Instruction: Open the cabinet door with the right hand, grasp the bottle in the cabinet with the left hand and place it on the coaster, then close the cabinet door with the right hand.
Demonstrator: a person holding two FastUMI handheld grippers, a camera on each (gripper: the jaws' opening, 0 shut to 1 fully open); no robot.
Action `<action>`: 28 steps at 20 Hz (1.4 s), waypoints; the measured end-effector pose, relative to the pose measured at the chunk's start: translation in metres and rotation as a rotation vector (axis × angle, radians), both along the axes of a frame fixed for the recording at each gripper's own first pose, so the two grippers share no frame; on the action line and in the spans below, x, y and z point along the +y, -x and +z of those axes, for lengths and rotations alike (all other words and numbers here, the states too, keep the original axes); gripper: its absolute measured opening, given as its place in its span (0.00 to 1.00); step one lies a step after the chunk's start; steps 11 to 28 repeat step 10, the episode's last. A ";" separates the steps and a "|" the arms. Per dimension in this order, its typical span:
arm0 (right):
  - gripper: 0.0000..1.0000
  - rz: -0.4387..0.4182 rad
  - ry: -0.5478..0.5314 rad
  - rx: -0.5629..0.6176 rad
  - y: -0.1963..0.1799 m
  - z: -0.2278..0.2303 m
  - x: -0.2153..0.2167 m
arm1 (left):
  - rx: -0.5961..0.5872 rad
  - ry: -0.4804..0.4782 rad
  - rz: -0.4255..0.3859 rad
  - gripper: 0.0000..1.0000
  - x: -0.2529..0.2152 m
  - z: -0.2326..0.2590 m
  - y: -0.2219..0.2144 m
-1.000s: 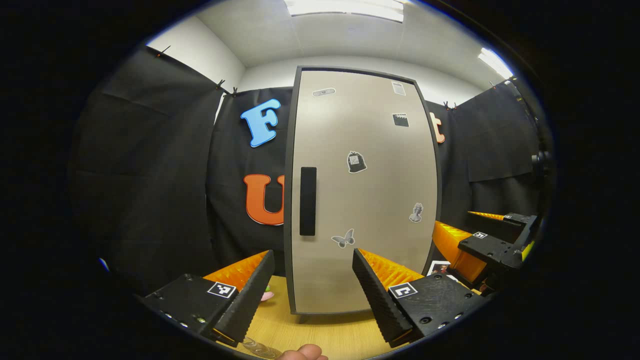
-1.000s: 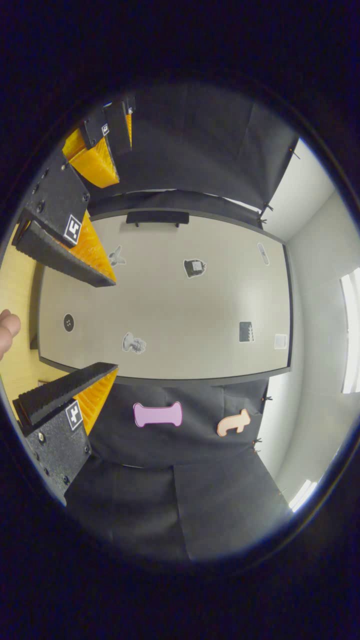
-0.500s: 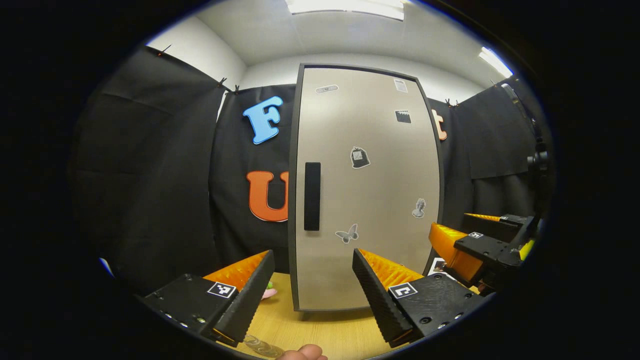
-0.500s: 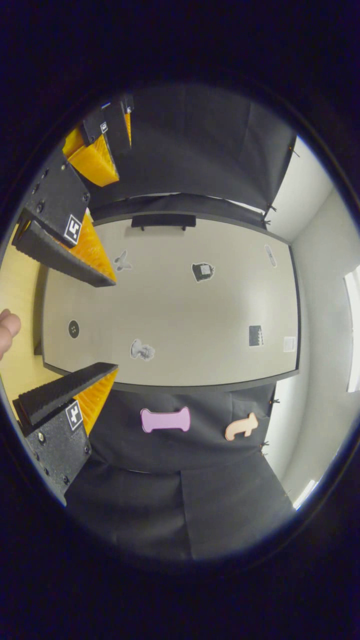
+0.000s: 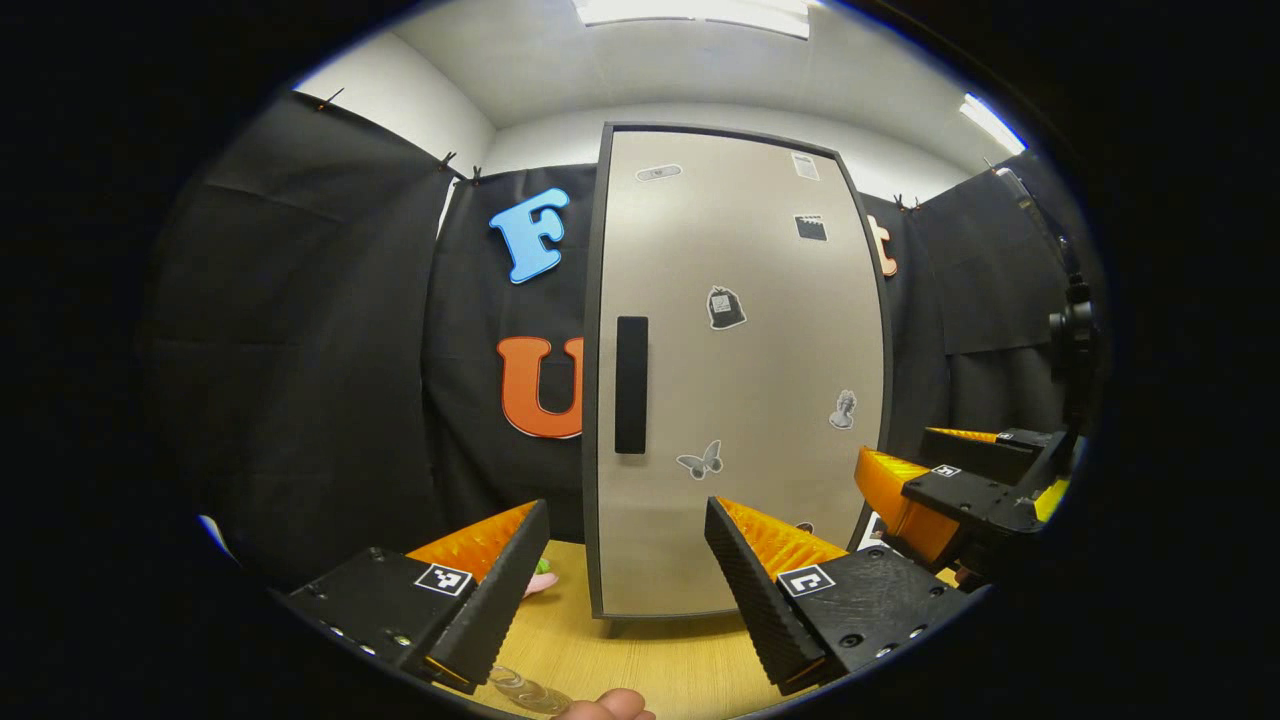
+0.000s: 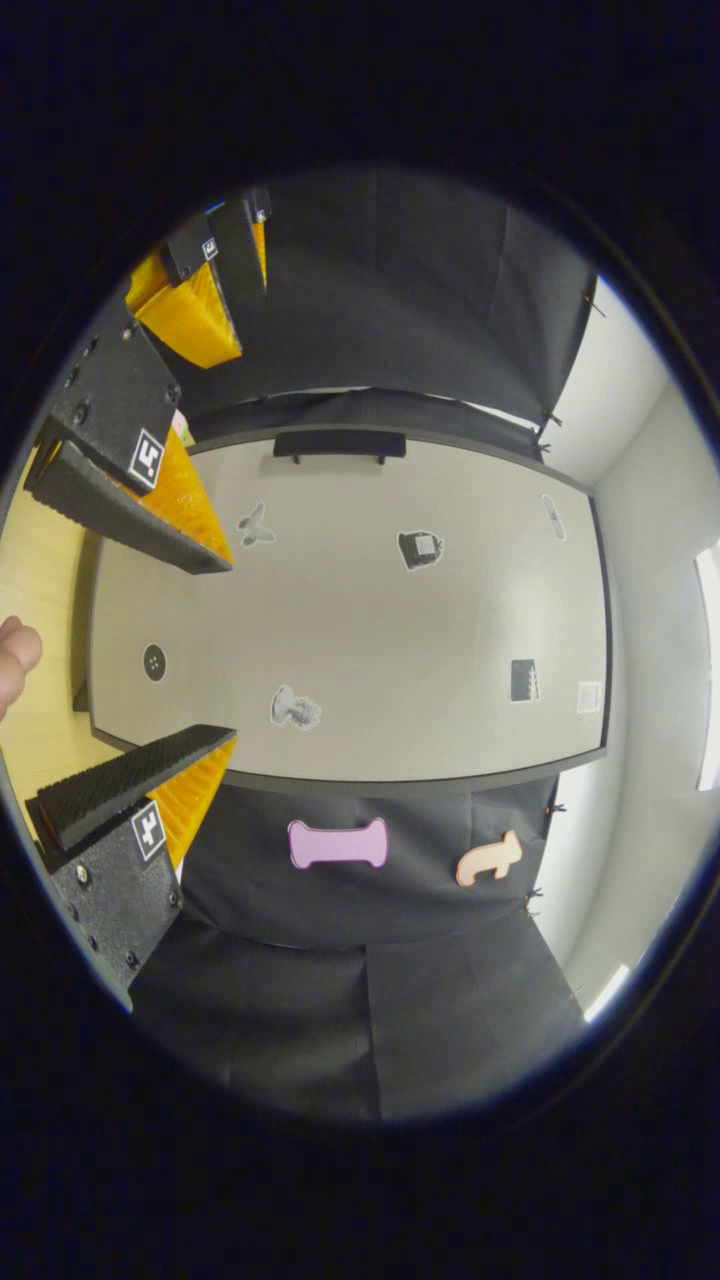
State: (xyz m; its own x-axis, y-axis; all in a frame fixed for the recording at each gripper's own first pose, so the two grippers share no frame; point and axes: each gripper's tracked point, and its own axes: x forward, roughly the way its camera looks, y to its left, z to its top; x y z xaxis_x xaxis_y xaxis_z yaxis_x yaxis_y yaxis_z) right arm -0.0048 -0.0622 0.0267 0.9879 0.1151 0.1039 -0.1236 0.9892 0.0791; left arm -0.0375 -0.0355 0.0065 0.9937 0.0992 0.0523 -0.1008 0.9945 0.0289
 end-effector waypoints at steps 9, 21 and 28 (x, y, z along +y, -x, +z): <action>0.98 0.010 0.004 -0.046 0.001 0.012 0.019 | 0.015 0.009 0.047 0.95 0.019 -0.005 0.011; 0.98 0.007 -0.003 -0.042 0.001 0.013 0.021 | 0.024 0.006 0.059 0.95 0.024 -0.008 0.013; 0.98 0.007 -0.003 -0.042 0.001 0.013 0.021 | 0.024 0.006 0.059 0.95 0.024 -0.008 0.013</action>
